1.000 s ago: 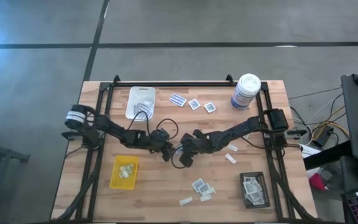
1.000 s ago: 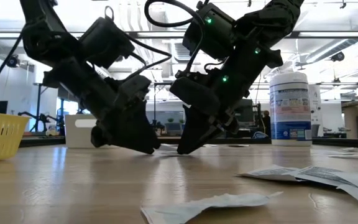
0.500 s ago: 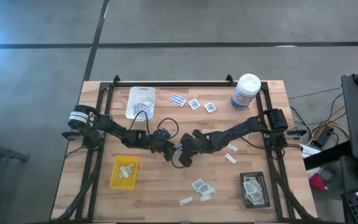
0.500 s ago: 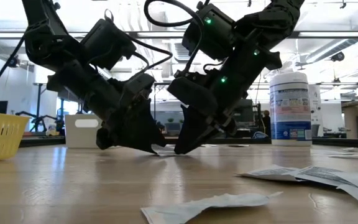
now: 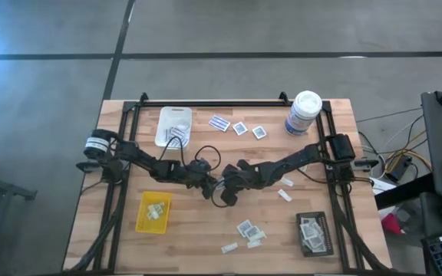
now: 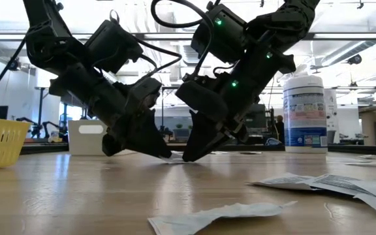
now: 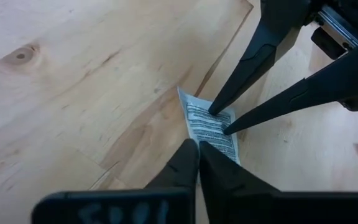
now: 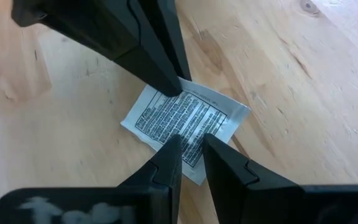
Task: Pick & Place First Aid Supplies
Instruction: Put the towelette pack into the black bin
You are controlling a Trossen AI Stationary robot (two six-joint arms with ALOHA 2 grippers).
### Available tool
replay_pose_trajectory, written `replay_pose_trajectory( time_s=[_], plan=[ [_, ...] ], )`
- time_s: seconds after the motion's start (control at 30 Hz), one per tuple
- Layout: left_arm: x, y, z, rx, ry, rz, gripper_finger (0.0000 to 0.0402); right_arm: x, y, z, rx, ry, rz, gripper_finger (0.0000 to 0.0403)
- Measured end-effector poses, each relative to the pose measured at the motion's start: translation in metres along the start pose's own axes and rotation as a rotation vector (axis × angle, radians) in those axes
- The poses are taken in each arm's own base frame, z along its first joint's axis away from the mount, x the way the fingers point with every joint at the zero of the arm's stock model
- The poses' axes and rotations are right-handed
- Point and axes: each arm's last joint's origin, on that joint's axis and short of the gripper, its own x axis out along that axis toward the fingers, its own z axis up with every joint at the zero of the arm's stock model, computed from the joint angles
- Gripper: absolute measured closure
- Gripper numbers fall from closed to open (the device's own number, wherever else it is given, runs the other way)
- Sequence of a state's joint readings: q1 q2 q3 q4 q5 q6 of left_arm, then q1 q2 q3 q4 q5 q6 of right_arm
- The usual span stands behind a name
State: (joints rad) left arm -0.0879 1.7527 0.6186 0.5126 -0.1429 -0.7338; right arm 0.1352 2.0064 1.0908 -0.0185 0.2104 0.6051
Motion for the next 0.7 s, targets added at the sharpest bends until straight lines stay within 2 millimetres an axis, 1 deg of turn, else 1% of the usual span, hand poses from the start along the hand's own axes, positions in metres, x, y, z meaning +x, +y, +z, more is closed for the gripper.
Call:
replay_pose_trajectory(
  time_s=[0.17,0.43,0.57,0.7],
  plan=[
    [0.000,0.000,0.000,0.012,0.000,-0.001,0.0398,0.000,0.000,0.000,0.026,-0.014,-0.015,0.0324],
    [0.000,0.000,0.000,0.024,-0.004,-0.004,0.0401,-0.001,0.000,0.002,0.025,-0.017,-0.012,0.0261],
    [0.000,0.000,0.000,0.030,0.002,-0.007,0.0401,-0.012,0.000,0.004,0.008,0.025,0.014,0.0240],
    [0.000,-0.001,0.000,0.034,0.007,-0.013,0.0401,-0.034,-0.001,0.010,0.000,0.048,0.001,0.0232]
  ],
)
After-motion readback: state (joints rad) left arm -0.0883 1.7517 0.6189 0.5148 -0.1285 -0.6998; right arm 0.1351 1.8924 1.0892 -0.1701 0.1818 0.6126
